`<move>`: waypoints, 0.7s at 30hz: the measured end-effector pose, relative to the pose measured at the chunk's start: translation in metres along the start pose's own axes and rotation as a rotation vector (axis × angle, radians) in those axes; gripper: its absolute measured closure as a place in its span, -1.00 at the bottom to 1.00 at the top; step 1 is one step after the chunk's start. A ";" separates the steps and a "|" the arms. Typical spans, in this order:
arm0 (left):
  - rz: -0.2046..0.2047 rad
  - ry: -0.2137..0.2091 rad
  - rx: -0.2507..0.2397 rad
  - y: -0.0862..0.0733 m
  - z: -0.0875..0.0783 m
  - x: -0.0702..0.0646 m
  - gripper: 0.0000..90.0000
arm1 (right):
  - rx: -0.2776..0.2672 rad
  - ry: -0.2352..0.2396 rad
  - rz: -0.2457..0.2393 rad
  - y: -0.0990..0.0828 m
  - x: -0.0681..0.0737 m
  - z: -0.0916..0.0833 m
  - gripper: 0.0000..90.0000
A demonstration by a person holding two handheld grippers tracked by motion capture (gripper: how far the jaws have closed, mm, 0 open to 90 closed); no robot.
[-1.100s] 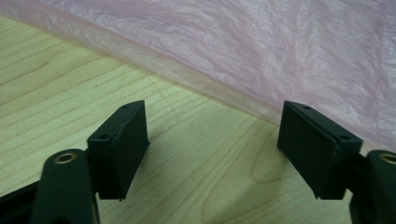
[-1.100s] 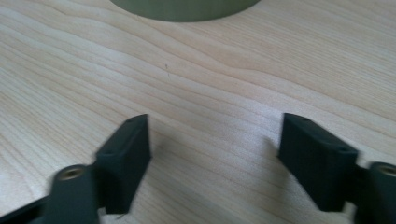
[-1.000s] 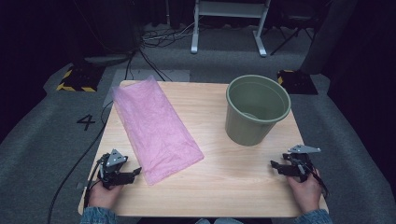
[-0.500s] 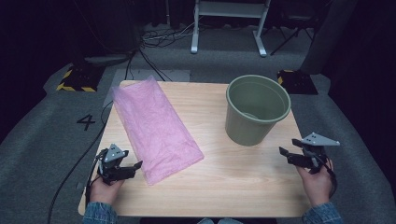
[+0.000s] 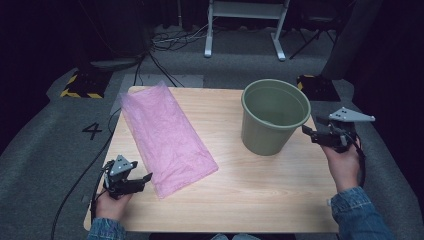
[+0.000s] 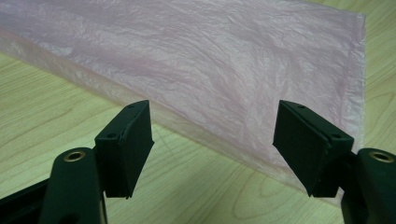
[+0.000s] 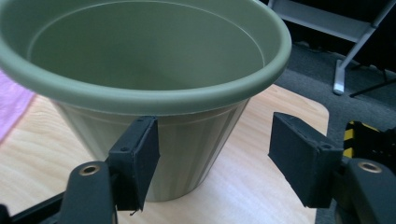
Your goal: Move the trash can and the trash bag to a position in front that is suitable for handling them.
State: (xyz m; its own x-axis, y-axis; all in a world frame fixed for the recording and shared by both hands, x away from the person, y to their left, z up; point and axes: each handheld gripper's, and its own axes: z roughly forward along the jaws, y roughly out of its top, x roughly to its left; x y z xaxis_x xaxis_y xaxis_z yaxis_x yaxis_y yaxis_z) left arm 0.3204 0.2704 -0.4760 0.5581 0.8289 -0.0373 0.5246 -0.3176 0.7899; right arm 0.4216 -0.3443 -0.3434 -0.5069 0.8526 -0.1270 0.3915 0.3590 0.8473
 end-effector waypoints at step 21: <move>-0.011 0.008 -0.010 -0.004 -0.005 0.002 -0.38 | -0.002 0.003 0.006 0.034 -0.025 0.036 -0.34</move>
State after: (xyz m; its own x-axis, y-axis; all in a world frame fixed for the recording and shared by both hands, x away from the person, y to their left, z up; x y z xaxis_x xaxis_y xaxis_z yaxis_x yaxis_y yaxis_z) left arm 0.3165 0.2757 -0.4758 0.5473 0.8360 -0.0409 0.5238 -0.3039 0.7958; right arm 0.4757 -0.3400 -0.3304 -0.5065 0.8538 -0.1206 0.3931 0.3531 0.8490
